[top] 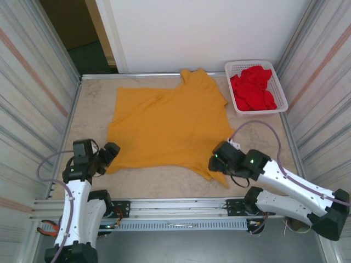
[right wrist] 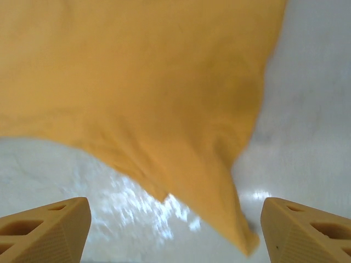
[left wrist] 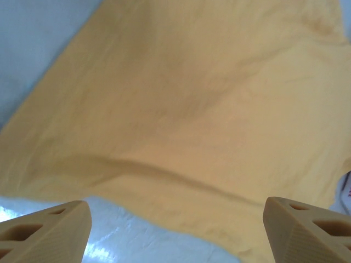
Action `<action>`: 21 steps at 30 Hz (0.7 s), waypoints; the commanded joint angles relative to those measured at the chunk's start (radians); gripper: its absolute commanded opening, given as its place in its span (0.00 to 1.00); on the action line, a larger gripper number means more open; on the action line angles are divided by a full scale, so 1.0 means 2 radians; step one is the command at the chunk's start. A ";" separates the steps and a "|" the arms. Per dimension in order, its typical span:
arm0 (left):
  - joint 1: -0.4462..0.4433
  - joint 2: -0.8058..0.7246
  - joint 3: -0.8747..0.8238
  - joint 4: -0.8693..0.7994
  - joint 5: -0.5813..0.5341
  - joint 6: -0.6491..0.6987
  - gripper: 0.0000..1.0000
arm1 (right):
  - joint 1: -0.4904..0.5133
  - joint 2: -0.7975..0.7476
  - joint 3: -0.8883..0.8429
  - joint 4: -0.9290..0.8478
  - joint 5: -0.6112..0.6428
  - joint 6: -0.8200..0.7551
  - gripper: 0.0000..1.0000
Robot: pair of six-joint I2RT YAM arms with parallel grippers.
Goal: Fold the inside-out t-shirt
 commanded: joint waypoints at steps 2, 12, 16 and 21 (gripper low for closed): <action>-0.009 -0.008 -0.022 -0.040 -0.030 -0.069 0.82 | 0.068 -0.006 -0.018 -0.078 0.048 0.156 0.80; -0.013 -0.008 -0.063 -0.023 -0.081 -0.116 0.81 | 0.091 0.103 -0.052 -0.010 0.022 0.163 0.81; -0.012 0.019 -0.069 0.001 -0.083 -0.112 0.79 | 0.090 0.121 -0.070 0.032 0.012 0.155 0.79; -0.012 0.057 -0.073 0.033 -0.088 -0.110 0.74 | 0.081 0.133 -0.085 0.064 0.004 0.142 0.73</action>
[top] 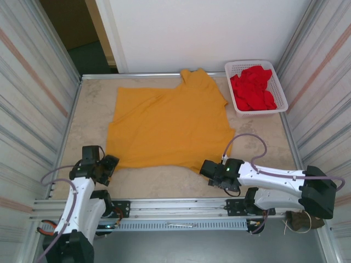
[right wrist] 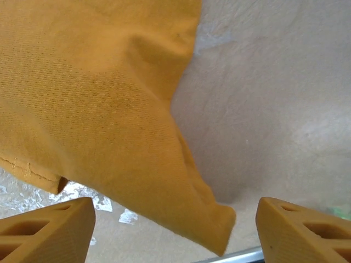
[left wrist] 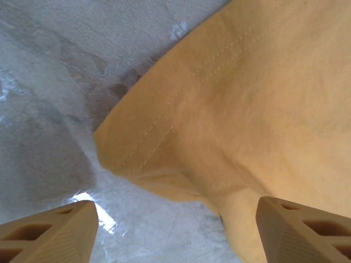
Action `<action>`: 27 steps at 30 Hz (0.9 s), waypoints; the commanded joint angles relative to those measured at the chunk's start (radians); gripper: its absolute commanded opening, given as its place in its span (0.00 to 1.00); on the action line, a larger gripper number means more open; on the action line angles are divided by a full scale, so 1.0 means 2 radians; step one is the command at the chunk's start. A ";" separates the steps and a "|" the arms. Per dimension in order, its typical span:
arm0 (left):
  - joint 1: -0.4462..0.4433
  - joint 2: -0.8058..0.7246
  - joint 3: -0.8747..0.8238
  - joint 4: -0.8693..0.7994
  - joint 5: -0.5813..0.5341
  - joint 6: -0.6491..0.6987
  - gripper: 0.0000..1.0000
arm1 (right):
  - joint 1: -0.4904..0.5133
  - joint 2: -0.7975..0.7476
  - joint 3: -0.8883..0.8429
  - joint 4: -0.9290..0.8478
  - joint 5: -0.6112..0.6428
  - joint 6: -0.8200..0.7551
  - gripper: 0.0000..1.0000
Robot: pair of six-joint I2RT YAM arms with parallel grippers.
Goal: Fold the inside-out t-shirt
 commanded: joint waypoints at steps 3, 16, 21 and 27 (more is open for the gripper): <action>-0.002 0.034 -0.006 0.042 -0.023 -0.002 0.71 | -0.014 0.009 -0.012 0.027 -0.006 -0.007 0.69; 0.009 0.062 -0.010 0.079 -0.046 0.041 0.00 | -0.041 -0.045 -0.017 0.014 -0.014 -0.038 0.00; 0.008 0.006 0.045 0.019 -0.065 0.092 0.00 | -0.049 -0.141 0.031 -0.025 -0.016 -0.052 0.00; 0.008 -0.044 0.099 -0.041 -0.075 0.130 0.00 | -0.074 -0.228 0.089 -0.064 -0.024 -0.058 0.00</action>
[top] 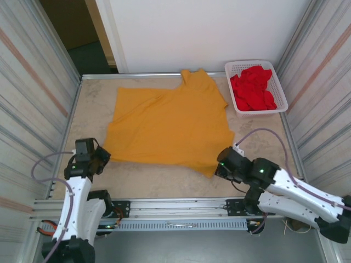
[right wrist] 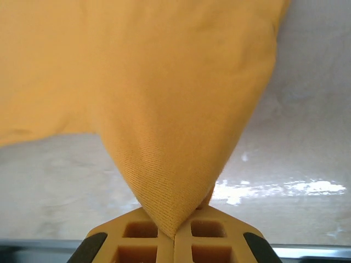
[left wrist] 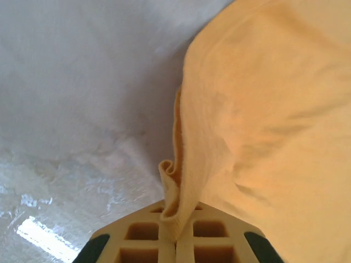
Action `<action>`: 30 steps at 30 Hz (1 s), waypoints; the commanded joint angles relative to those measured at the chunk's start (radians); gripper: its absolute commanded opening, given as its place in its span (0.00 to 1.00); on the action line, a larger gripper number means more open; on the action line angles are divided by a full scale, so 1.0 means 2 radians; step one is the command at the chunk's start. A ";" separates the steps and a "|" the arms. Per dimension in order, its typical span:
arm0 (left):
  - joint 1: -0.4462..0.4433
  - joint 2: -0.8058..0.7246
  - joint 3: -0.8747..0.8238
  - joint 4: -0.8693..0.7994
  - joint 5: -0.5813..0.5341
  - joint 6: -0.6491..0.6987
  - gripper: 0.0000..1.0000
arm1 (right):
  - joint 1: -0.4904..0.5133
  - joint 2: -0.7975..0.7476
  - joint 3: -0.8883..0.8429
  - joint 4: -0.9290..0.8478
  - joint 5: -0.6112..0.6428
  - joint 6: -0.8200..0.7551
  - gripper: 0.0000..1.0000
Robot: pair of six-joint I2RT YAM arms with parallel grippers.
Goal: Fold the inside-out t-shirt
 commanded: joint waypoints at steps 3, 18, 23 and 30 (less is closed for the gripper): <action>0.003 -0.023 0.023 -0.071 -0.015 0.035 0.00 | -0.014 -0.034 0.038 -0.065 -0.006 -0.011 0.00; -0.009 0.042 0.028 0.011 0.003 0.026 0.06 | -0.076 -0.013 0.072 -0.031 -0.012 -0.041 0.00; -0.010 0.150 0.066 0.062 0.006 0.057 0.06 | -0.189 0.039 0.060 0.050 -0.118 -0.114 0.00; -0.008 0.262 0.121 0.105 0.003 0.087 0.07 | -0.273 0.142 0.081 0.105 -0.178 -0.168 0.00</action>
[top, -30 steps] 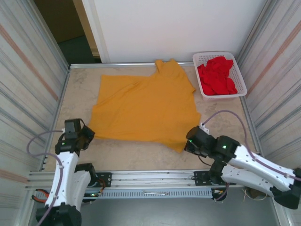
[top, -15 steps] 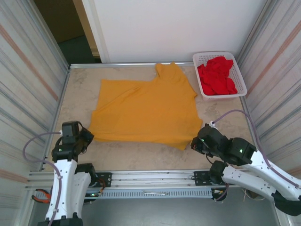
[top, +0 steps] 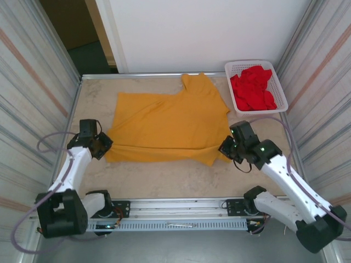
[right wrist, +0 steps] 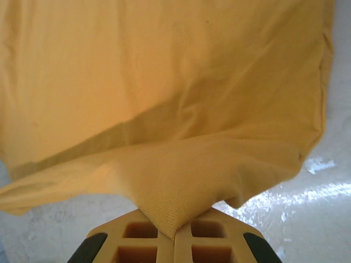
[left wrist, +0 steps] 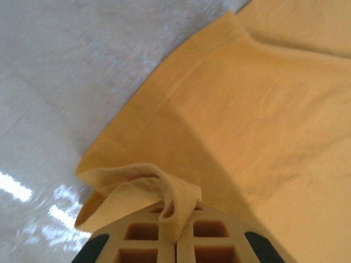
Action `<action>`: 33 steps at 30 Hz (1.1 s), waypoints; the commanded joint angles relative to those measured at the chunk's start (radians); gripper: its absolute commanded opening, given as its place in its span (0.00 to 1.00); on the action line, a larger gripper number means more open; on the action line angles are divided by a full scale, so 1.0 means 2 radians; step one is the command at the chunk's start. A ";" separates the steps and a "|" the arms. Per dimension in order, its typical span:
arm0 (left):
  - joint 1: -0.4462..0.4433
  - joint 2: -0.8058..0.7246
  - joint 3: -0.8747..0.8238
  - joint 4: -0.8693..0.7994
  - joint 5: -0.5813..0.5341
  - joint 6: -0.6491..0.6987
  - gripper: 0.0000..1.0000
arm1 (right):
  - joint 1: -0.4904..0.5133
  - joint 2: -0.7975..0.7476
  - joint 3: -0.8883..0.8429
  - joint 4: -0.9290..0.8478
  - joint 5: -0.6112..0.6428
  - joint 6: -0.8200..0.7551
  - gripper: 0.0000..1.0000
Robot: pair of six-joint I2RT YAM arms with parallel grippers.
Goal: Fold the inside-out t-shirt
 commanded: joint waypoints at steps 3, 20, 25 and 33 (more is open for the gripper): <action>0.000 0.063 0.054 0.036 -0.002 0.039 0.07 | -0.051 0.064 0.037 0.043 -0.061 -0.057 0.00; 0.000 0.238 0.183 0.050 0.012 0.060 0.53 | -0.122 0.265 0.173 0.092 -0.043 -0.117 0.38; -0.002 0.179 0.161 0.046 0.025 0.071 0.65 | -0.042 0.190 0.113 0.041 0.033 -0.116 0.40; -0.006 0.039 0.041 0.065 0.100 0.027 0.68 | 0.076 0.156 0.015 0.021 0.137 -0.078 0.56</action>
